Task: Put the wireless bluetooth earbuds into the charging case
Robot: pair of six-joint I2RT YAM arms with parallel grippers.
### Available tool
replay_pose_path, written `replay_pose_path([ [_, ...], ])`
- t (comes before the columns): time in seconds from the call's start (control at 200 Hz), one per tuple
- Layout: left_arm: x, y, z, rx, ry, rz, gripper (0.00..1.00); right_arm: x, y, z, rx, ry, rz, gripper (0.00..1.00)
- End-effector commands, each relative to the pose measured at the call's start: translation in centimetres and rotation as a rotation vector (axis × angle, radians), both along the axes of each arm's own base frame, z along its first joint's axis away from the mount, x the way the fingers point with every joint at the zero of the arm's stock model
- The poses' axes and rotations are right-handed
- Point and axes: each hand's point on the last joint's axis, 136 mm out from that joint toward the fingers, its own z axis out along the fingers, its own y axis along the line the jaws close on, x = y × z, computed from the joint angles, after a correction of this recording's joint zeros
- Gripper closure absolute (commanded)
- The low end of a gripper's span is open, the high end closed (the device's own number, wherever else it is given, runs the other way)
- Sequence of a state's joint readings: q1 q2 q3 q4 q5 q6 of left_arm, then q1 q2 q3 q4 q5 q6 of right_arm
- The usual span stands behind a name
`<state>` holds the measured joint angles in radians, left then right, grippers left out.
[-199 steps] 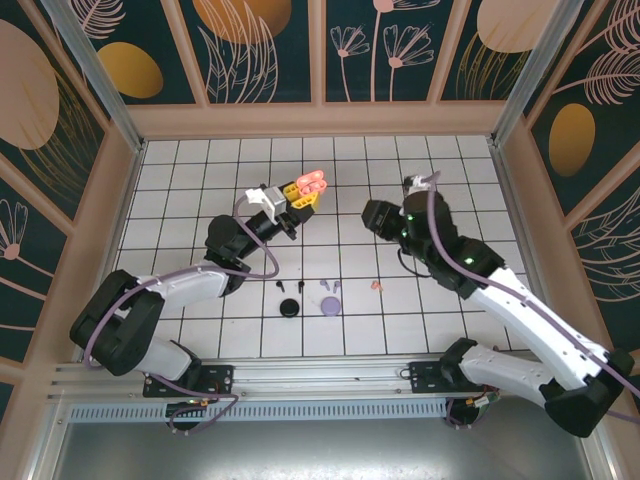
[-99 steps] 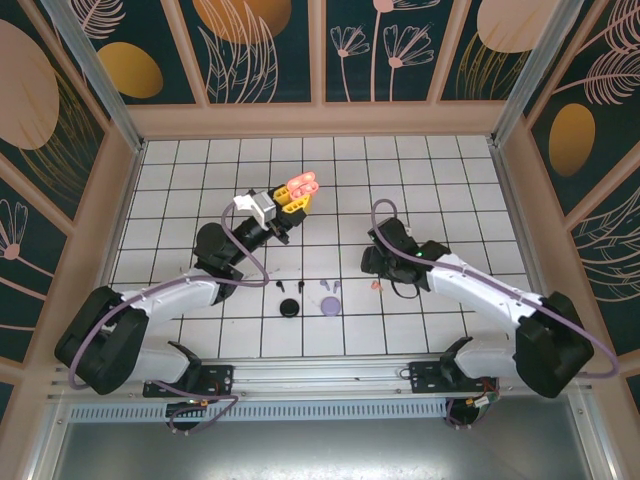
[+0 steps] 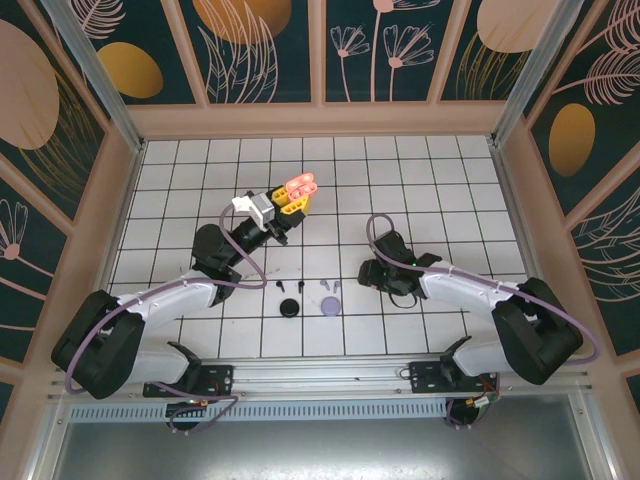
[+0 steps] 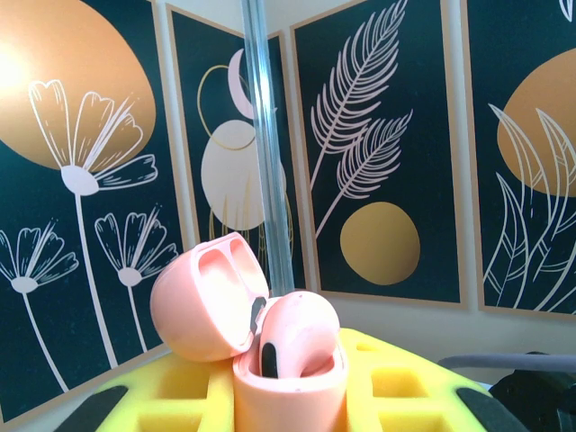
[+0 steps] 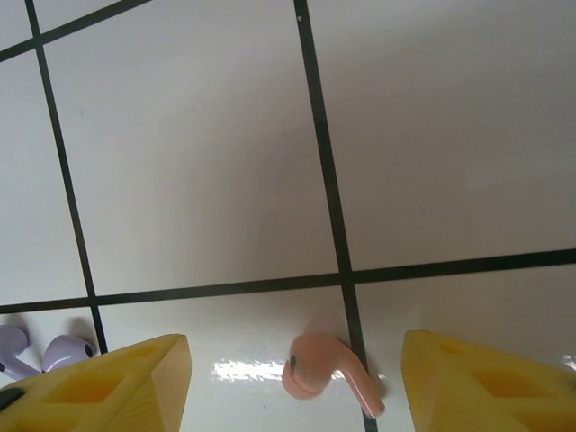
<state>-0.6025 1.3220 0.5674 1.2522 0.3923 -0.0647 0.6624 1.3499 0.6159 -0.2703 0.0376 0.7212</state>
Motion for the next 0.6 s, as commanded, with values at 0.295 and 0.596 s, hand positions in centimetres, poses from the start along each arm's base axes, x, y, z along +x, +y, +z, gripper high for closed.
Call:
replay_pose_path([
  [0.295,-0.7,0.1,1.2,-0.023,-0.035,-0.009,1.00,-0.5,1.4,-0.5,0.058,0.026,0.010,0.38],
  [0.596,-0.6,-0.1,1.2,-0.024,-0.034,-0.015,1.00,-2.3,1.8,-0.7,0.054,0.060,0.020,0.38],
])
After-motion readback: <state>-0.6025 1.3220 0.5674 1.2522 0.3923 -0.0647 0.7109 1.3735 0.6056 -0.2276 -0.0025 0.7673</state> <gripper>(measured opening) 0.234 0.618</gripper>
